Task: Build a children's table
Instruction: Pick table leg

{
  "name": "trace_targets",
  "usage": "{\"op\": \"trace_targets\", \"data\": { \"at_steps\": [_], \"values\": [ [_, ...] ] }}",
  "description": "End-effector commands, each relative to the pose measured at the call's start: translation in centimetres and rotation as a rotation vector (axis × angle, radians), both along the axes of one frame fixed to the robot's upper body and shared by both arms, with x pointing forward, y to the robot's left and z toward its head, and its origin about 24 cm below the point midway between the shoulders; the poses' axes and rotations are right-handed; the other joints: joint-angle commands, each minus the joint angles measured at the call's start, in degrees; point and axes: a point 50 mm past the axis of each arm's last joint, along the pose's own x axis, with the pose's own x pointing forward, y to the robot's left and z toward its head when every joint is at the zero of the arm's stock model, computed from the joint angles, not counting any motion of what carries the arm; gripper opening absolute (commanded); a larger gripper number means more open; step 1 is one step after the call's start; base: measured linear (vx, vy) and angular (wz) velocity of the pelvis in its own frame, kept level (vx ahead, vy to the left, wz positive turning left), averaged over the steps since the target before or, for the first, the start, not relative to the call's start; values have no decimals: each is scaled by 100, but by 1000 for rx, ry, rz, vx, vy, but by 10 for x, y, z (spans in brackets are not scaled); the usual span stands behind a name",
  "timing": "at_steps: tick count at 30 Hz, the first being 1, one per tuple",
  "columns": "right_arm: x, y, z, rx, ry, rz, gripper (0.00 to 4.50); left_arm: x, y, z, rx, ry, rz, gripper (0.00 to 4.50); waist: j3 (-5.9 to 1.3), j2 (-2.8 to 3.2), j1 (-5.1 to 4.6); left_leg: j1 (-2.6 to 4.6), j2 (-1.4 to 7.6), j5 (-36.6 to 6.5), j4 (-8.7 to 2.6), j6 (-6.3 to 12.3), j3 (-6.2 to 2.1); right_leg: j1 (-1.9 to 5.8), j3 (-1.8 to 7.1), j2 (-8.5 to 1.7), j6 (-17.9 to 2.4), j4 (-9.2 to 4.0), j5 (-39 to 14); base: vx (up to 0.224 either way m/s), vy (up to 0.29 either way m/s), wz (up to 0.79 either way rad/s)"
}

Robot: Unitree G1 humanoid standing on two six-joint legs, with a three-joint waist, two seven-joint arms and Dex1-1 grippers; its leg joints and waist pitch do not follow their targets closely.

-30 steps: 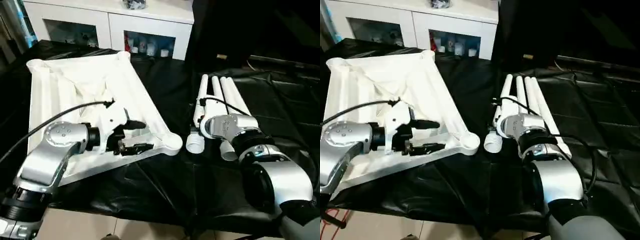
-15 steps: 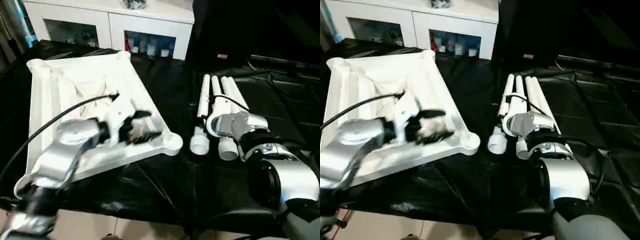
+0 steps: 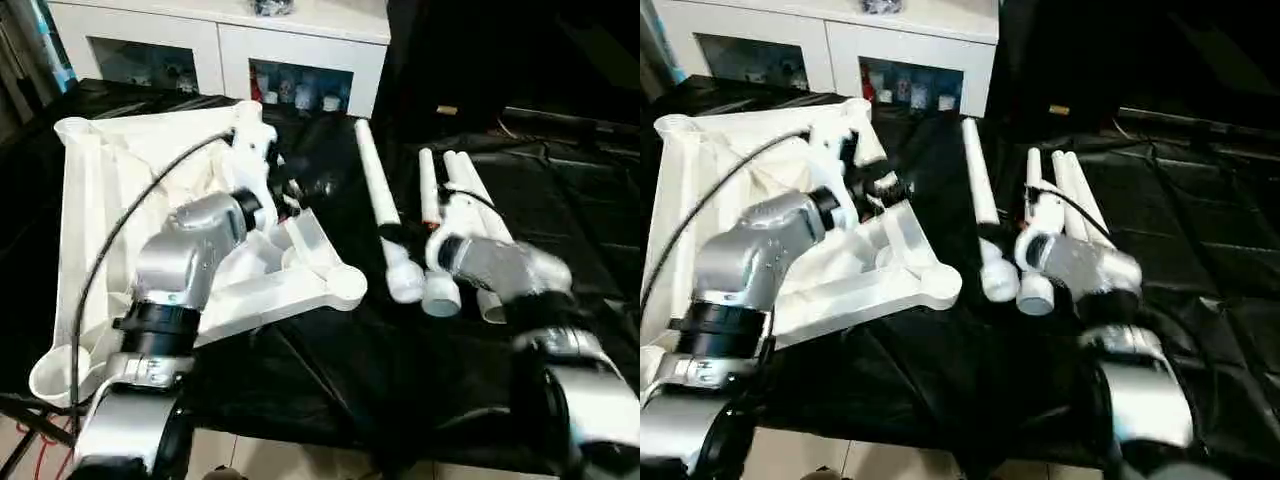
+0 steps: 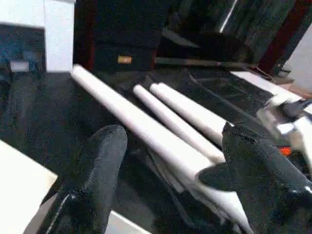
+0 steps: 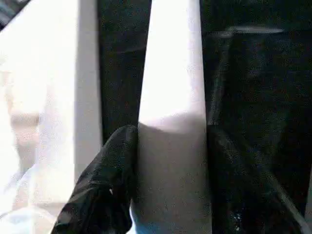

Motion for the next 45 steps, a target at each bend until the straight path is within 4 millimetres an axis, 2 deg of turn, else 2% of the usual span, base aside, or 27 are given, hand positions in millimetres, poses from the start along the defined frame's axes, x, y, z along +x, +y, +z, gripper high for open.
{"op": "trace_targets", "data": {
  "at_steps": [1, 2, 3, 4, 5, 6, 8, 9, 10, 12, 13, 14, 16, 21, 22, 25, 27, 29, 36, 45],
  "values": [
    [0, -3, 18, 27, -83, 41, 185, 0, -4, 1, -7, 12, -2, 356, -465, 23, 59, 5, 121, 85, -310, 268, 13, 450, 196, -379, -1572, -335, 792, 0, 0, 0],
    [-1, -3, 23, 53, -116, 60, 185, 1, -6, 1, -26, 28, -1, 356, -453, -9, 69, 2, 122, 92, -310, 289, 21, 450, 200, -378, -1547, -339, 750, 0, 0, 0],
    [-5, -2, 33, 114, -211, 104, 184, 1, -8, 2, -92, 77, -9, 356, -453, -3, 74, 5, 127, 78, -310, 300, 20, 440, 201, -394, -1545, -347, 701, 0, 0, 0],
    [-8, -2, 40, 151, -279, 136, 184, 0, -10, 3, -140, 111, -19, 356, -449, -33, 107, 12, 129, 47, -300, 325, 37, 441, 204, -394, -1555, -348, 667, 0, 0, 0],
    [-9, -2, 42, 160, -297, 145, 184, 0, -11, 3, -153, 120, -22, 356, -443, -35, 118, 6, 125, 60, -294, 343, 41, 444, 212, -393, -1560, -344, 715, 0, 0, 0],
    [-20, -2, 53, 219, -403, 233, 184, 0, -17, 9, -277, 176, -69, 372, -447, -56, 175, 14, 126, 95, -290, 425, 41, 442, 203, -402, -1596, -347, 739, 0, 0, 0],
    [-29, -1, 58, 269, -450, 298, 184, 0, -22, 16, -374, 191, -102, 389, -435, -74, 189, 3, 119, 105, -291, 484, 37, 434, 196, -392, -1631, -357, 683, 0, 0, 0],
    [-29, -1, 58, 269, -450, 298, 184, 0, -22, 16, -374, 191, -102, 398, -437, -71, 190, 7, 132, 82, -293, 500, 28, 426, 195, -402, -1645, -359, 627, 0, 0, 0],
    [-34, 0, 60, 297, -471, 333, 184, -1, -26, 22, -435, 199, -130, 398, -425, -88, 194, 10, 123, 41, -297, 489, 36, 414, 191, -397, -1631, -372, 479, 0, 0, 0],
    [-47, 2, 64, 364, -500, 416, 184, 0, -33, 38, -576, 213, -168, 426, -412, -70, 221, 9, 129, -40, -297, 496, 29, 411, 194, -410, -1623, -396, 352, 0, 0, 0],
    [-49, 2, 64, 375, -500, 429, 184, 1, -35, 42, -623, 225, -180, 434, -415, -88, 228, 1, 125, -59, -292, 477, 24, 415, 187, -407, -1624, -396, 304, 0, 0, 0],
    [-49, 3, 64, 378, -498, 432, 184, 1, -35, 44, -641, 227, -186, 434, -415, -67, 235, 5, 130, -61, -296, 471, 15, 406, 185, -414, -1616, -401, 256, 0, 0, 0],
    [-51, 3, 63, 380, -499, 438, 184, 0, -36, 57, -736, 230, -231, 450, -407, -78, 231, -5, 116, -119, -299, 391, 15, 403, 181, -406, -1560, -417, 72, 0, 0, 0],
    [-52, 3, 64, 379, -505, 444, 184, -2, -38, 62, -730, 215, -256, 450, -406, -80, 222, -8, 111, -61, -311, 345, 7, 400, 183, -399, -1346, -445, -78, 0, 0, 0],
    [-53, 3, 65, 381, -509, 449, 184, -2, -40, 59, -684, 227, -244, 417, -407, -77, 223, -8, 116, -32, -315, 340, 3, 398, 182, -399, -1329, -442, -47, 0, 0, 0],
    [-54, 3, 67, 382, -514, 454, 184, -2, -42, 55, -636, 254, -204, 412, -419, -82, 228, -10, 124, 77, -308, 366, -1, 404, 180, -397, -1329, -416, 186, 0, 0, 0],
    [-54, 3, 67, 384, -516, 456, 184, -3, -44, 52, -581, 246, -184, 381, -422, -86, 237, -17, 120, 132, -305, 386, 0, 411, 180, -402, -1339, -410, 263, 0, 0, 0],
    [-54, 4, 68, 389, -518, 458, 184, -4, -45, 51, -542, 235, -179, 373, -420, -91, 246, -11, 131, 152, -309, 397, 3, 402, 177, -405, -1333, -408, 250, 0, 0, 0],
    [-56, 7, 70, 406, -528, 480, 184, -5, -49, 47, -539, 259, -191, 316, -413, -89, 248, -17, 121, 96, -313, 341, 3, 411, 181, -408, -1296, -425, 143, 0, 0, 0],
    [-57, 6, 69, 389, -525, 475, 184, -7, -48, 53, -582, 229, -205, 230, -411, -41, 240, -15, 124, 57, -322, 296, -4, 405, 178, -401, -1303, -426, 204, 0, 0, 0]
  ]
}}
